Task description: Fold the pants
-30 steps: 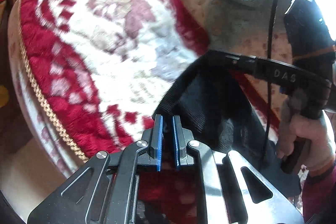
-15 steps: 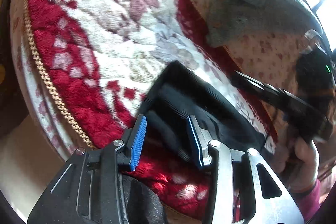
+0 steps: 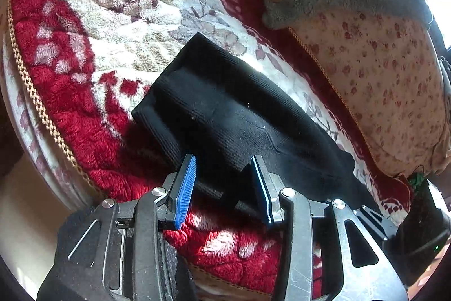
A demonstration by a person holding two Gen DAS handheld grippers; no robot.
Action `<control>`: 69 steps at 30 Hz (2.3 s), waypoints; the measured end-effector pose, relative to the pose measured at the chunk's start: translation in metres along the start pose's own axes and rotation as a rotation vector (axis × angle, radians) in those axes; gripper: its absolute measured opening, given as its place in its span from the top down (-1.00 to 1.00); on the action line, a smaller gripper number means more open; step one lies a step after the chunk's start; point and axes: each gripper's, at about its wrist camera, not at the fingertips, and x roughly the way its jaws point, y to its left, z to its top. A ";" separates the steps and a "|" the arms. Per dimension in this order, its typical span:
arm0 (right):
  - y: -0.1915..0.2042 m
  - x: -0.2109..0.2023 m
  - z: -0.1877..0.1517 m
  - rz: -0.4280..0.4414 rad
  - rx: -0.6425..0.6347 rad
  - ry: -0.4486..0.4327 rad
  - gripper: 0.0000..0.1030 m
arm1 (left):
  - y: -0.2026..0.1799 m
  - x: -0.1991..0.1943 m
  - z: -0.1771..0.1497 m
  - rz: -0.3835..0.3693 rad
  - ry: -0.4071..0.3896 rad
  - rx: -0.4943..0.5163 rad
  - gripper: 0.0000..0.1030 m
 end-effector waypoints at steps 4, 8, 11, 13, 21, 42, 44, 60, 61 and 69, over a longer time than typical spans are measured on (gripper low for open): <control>0.016 0.008 0.000 -0.031 -0.094 0.001 0.38 | 0.001 0.001 0.002 -0.033 -0.001 -0.018 0.01; 0.012 0.022 0.002 -0.084 -0.137 -0.009 0.39 | -0.003 0.013 0.007 -0.025 0.007 -0.019 0.01; 0.004 0.024 0.006 -0.048 -0.105 -0.024 0.70 | -0.004 0.021 0.015 -0.042 -0.003 -0.041 0.01; -0.002 0.022 0.008 -0.027 -0.080 -0.033 0.74 | -0.003 0.023 0.020 -0.055 -0.027 -0.060 0.06; -0.010 0.002 0.007 0.140 0.073 -0.068 0.81 | 0.002 0.001 0.022 -0.066 -0.111 -0.035 0.81; -0.057 -0.030 -0.058 0.068 0.272 -0.041 0.50 | 0.004 -0.027 -0.002 0.159 -0.201 -0.006 0.44; -0.066 -0.037 -0.066 0.114 0.339 -0.068 0.50 | -0.012 -0.030 -0.006 0.150 -0.205 0.023 0.44; -0.156 -0.205 -0.180 -0.166 0.637 -0.275 0.23 | -0.186 0.023 -0.056 -0.088 0.000 0.361 0.23; -0.162 -0.213 -0.191 -0.182 0.674 -0.280 0.23 | -0.196 0.028 -0.061 -0.106 0.022 0.379 0.23; -0.203 -0.269 -0.269 -0.215 0.932 -0.332 0.21 | -0.271 0.062 -0.101 -0.212 0.155 0.508 0.14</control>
